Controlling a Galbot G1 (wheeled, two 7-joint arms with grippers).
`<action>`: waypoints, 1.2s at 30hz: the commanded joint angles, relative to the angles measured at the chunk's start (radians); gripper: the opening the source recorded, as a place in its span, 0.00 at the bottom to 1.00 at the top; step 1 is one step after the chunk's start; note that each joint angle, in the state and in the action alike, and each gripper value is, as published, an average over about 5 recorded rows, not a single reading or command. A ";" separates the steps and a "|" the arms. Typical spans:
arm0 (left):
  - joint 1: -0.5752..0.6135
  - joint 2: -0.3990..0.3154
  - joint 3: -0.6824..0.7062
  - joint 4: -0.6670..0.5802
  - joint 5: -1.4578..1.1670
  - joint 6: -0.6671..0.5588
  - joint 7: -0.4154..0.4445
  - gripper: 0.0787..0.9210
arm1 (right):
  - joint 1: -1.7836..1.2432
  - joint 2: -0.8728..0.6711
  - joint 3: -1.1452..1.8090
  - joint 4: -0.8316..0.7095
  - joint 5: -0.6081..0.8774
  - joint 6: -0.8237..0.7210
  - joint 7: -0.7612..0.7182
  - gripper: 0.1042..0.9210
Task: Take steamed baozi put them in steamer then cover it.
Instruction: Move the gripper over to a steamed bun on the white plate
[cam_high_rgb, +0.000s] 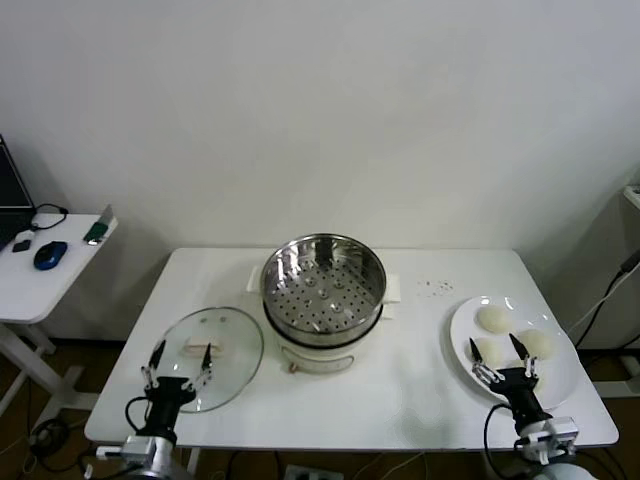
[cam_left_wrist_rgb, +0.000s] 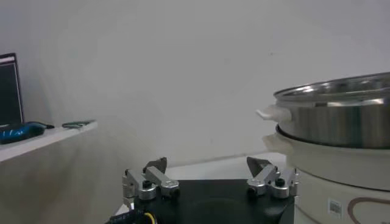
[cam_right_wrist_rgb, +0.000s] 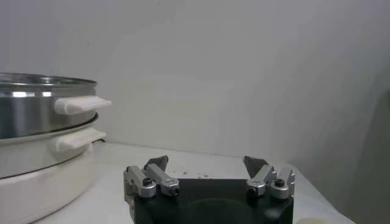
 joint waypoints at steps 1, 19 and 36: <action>0.000 0.004 0.003 -0.008 0.004 0.008 -0.011 0.88 | 0.043 -0.072 0.005 -0.007 -0.045 -0.029 -0.048 0.88; 0.040 0.008 0.010 -0.058 0.006 0.040 -0.069 0.88 | 0.652 -0.793 -0.445 -0.460 -0.318 -0.074 -0.881 0.88; 0.022 0.017 0.009 -0.043 0.015 0.068 -0.091 0.88 | 1.475 -0.547 -1.272 -0.858 -0.629 0.087 -1.045 0.88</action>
